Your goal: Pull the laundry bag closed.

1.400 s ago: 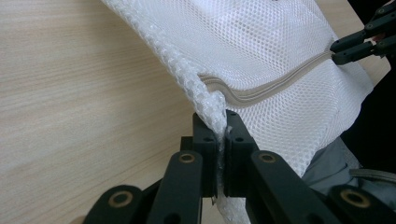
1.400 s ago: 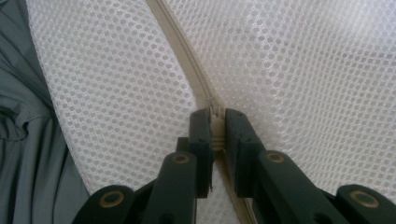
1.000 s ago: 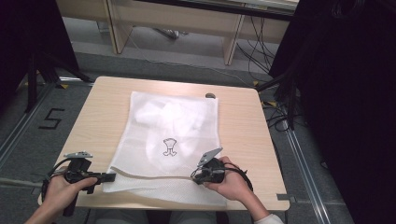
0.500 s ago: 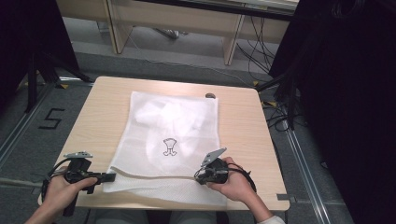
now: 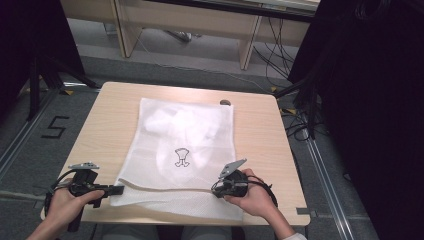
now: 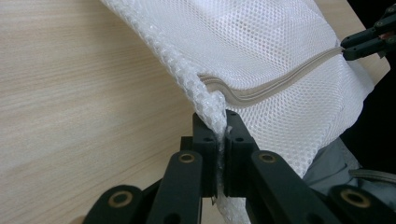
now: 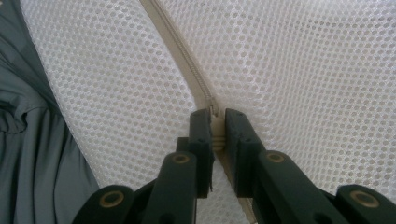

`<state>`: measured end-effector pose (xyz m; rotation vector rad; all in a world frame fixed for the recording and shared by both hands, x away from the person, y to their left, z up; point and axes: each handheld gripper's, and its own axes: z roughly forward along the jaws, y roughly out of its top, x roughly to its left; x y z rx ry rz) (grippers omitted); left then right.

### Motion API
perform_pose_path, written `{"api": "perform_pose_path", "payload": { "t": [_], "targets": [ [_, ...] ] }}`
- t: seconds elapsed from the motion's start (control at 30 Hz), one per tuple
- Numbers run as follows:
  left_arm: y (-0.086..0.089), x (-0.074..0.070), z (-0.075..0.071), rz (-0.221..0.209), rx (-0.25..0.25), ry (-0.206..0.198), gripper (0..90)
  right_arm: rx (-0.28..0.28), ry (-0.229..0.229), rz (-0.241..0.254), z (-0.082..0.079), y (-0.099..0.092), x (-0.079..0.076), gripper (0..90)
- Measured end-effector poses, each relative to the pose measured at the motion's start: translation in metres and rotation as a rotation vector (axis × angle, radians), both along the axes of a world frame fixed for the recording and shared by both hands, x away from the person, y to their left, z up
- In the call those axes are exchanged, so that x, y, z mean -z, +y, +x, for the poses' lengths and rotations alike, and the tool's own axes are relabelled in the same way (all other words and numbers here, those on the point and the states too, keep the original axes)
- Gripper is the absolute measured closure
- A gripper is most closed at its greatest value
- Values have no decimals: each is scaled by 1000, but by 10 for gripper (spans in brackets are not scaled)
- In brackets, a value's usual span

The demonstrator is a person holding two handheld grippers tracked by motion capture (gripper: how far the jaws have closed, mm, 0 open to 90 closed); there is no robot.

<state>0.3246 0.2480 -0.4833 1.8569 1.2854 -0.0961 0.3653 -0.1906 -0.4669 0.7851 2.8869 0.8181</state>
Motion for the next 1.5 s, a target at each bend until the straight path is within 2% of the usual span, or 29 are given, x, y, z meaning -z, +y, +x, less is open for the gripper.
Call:
{"api": "perform_pose_path", "payload": {
  "t": [0.1,0.2,0.27,0.33,0.63,0.77,0.83,0.87,0.9,0.97,1.13,1.27,1.33,1.4,1.43,1.5],
  "targets": [
    [0,0,0,1,1,3,852,8,16,0,-1,-3,0,825],
    [0,0,0,-3,3,3,852,8,-3,2,-1,-6,0,825],
    [-1,1,0,-1,-1,-3,853,21,17,7,-2,-7,-1,825],
    [0,1,0,-1,4,1,852,4,-2,10,-1,-6,0,825],
    [0,1,0,-6,-1,2,853,-4,1,12,0,-10,0,825],
    [0,1,0,-6,0,4,853,32,16,1,-3,-14,-1,824],
    [0,1,0,-4,2,3,853,21,-5,5,-3,-16,0,825],
    [0,1,0,0,3,2,853,22,2,13,-3,-17,0,824],
    [0,1,0,-4,1,4,852,54,29,6,-6,-17,-1,824],
    [0,1,0,-5,0,4,852,27,3,13,-3,-20,0,824],
    [0,1,0,-4,3,2,852,53,18,4,-6,-22,-1,825],
    [0,1,0,-4,1,2,852,28,-6,16,-4,-23,-1,825],
    [0,1,0,-7,-2,3,852,24,-7,4,-4,-23,0,824],
    [0,0,0,-2,-2,0,852,19,1,15,-3,-25,0,824],
    [0,1,0,-3,0,2,852,59,16,1,-7,-25,-2,824],
    [0,1,0,-2,2,2,852,55,12,12,-6,-28,-2,825]
  ]
}}
